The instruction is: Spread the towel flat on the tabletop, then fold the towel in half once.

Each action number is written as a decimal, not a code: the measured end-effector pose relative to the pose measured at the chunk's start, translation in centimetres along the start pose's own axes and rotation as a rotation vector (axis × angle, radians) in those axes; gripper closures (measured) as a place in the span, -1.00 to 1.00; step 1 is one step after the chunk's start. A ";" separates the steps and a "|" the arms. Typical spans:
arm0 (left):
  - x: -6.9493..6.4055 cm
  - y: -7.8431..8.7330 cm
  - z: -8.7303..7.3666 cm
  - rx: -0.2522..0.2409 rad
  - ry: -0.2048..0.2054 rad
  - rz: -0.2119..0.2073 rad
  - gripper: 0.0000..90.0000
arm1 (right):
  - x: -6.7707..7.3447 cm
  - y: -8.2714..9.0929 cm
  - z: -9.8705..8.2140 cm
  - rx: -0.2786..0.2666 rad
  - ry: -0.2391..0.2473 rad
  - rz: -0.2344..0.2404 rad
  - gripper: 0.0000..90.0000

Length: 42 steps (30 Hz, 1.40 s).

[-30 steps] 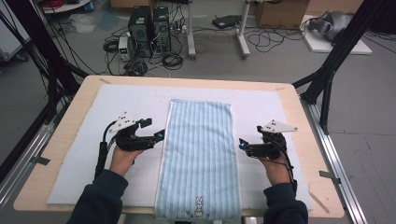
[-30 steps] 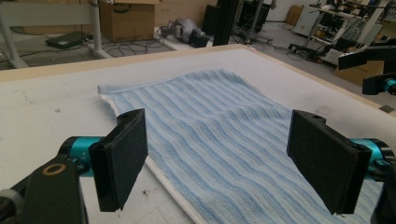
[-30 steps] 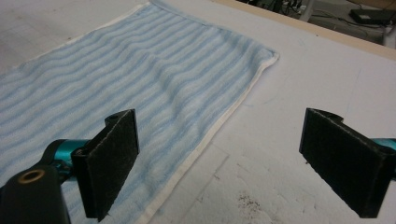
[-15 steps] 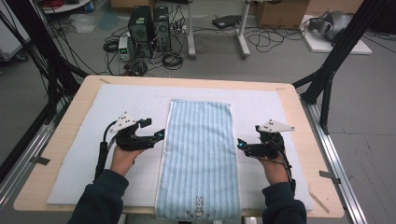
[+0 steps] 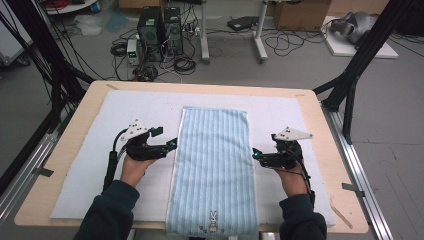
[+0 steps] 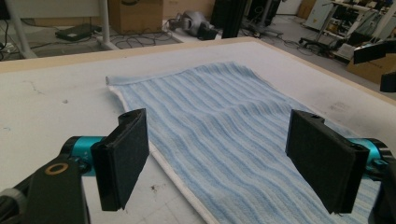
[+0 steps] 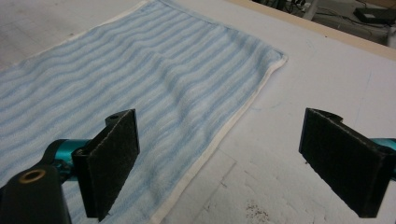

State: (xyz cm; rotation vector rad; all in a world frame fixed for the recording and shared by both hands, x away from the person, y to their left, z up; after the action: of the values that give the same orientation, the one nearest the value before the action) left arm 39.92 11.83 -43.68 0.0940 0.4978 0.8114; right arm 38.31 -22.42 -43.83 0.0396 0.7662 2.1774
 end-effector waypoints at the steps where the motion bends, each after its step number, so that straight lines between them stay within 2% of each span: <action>1: 0.0 0.0 0.0 0.003 0.004 -0.001 -0.52 | 0.0 0.0 0.0 0.002 -0.007 0.000 -0.75; 6: 0.5 -0.5 0.3 0.015 0.017 0.013 -0.54 | -0.4 -0.5 -0.1 0.008 -0.023 0.007 -0.75; 10: 0.6 -1.4 0.8 0.022 0.027 0.004 -0.54 | -0.7 -1.3 0.1 0.014 -0.047 0.016 -0.75; 16: 1.0 -2.7 1.3 0.042 0.041 0.008 -0.54 | -1.4 -3.2 1.0 0.041 -0.064 0.036 -0.71; 18: 1.2 -3.1 1.6 0.034 0.058 0.007 -0.53 | -1.7 -3.7 1.4 0.046 -0.070 0.039 -0.69; 19: 1.3 -3.2 1.7 0.045 0.057 0.014 -0.53 | -1.8 -4.0 1.6 0.049 -0.072 0.041 -0.68; 25: 1.7 -4.4 2.5 0.041 0.066 0.022 -0.53 | -2.8 -5.9 2.8 0.077 -0.085 0.058 -0.62; 29: 2.4 -5.4 2.3 0.071 0.070 0.047 -0.52 | -3.6 -7.1 3.0 0.076 -0.094 0.064 -0.46; 34: 3.5 -6.7 2.5 0.084 0.088 0.081 -0.47 | -4.2 -8.6 1.4 0.138 -0.144 0.063 -0.39; 39: 4.8 -8.3 1.9 0.139 0.104 0.129 -0.42 | -4.7 -9.7 0.4 0.173 -0.156 0.047 -0.28; 42: 4.8 -9.5 1.4 0.188 0.072 0.145 -0.37 | -4.8 -10.5 0.7 0.196 -0.152 0.044 -0.25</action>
State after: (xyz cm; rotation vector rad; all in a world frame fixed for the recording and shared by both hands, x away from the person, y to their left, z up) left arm 49.73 8.90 -46.81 0.2778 0.6406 0.9106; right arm 48.93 -20.38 -47.86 0.3214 0.8950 2.1049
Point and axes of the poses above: each handheld gripper's, and its own axes: y roughly backward along the jaws, z roughly out of its top, x roughly to its left, the point moved 8 cm from there along -y, roughly forward along the jaws, and after that the axes turned 13 degrees about y, right-handed, at the moved point
